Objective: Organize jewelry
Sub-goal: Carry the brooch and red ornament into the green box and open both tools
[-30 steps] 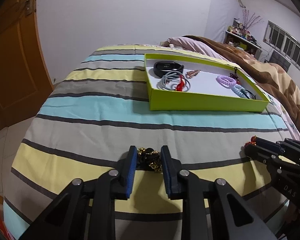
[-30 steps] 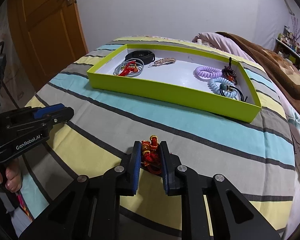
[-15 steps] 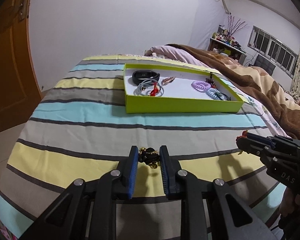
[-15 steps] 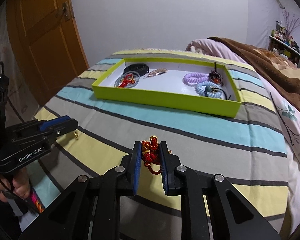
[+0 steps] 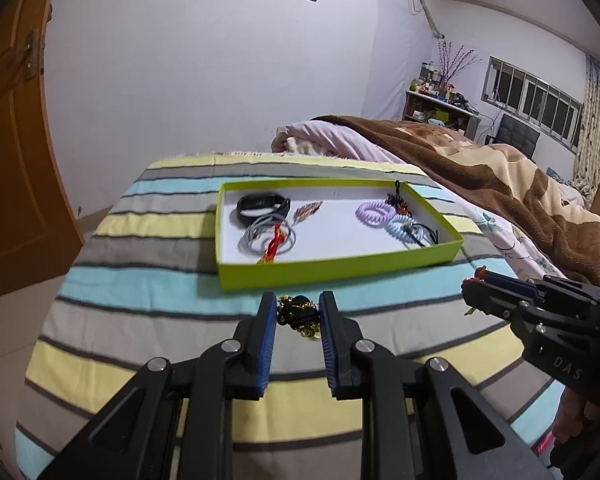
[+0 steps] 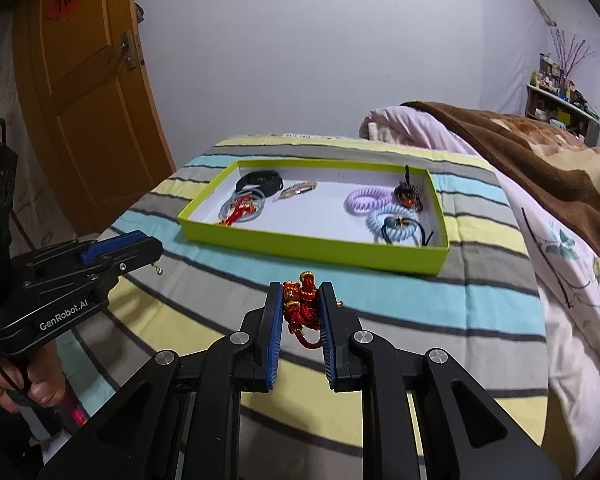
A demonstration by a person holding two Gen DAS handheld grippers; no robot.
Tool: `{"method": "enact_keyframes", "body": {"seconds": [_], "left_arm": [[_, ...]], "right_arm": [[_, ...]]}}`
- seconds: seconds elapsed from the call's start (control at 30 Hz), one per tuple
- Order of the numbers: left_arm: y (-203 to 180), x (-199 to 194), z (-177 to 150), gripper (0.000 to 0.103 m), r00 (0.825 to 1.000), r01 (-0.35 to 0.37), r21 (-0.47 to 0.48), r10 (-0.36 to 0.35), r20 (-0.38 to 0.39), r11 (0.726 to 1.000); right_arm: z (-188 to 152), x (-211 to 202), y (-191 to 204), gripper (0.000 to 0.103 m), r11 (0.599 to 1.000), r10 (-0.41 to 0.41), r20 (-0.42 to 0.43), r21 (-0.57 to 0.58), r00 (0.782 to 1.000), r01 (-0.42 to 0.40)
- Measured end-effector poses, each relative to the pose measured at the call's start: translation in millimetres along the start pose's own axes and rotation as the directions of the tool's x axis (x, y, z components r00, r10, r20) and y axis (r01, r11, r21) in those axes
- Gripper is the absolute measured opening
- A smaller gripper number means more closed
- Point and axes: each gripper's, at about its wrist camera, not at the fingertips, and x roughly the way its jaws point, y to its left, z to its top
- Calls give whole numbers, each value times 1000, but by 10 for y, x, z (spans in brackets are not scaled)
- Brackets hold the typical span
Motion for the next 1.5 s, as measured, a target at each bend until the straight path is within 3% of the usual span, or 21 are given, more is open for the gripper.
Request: {"method": "enact_keyframes", "body": {"seconds": [0.77,1.27,1.5], "left_arm": [[-166,518,489,22,1000,21,56,-21,7,998],[-100,1092,504,22,997,36,45,-33,-70,998],[-87,1267,471,23,992,52,35,-48,-120,998]], "right_arm": [[457,424,-261,18,999,-30,19,-19,999,30],[522,1086,-546,18,999,-28,-87,34,996,31],[555,1208,-576,18,999,-23,-103,33,994,27]]}}
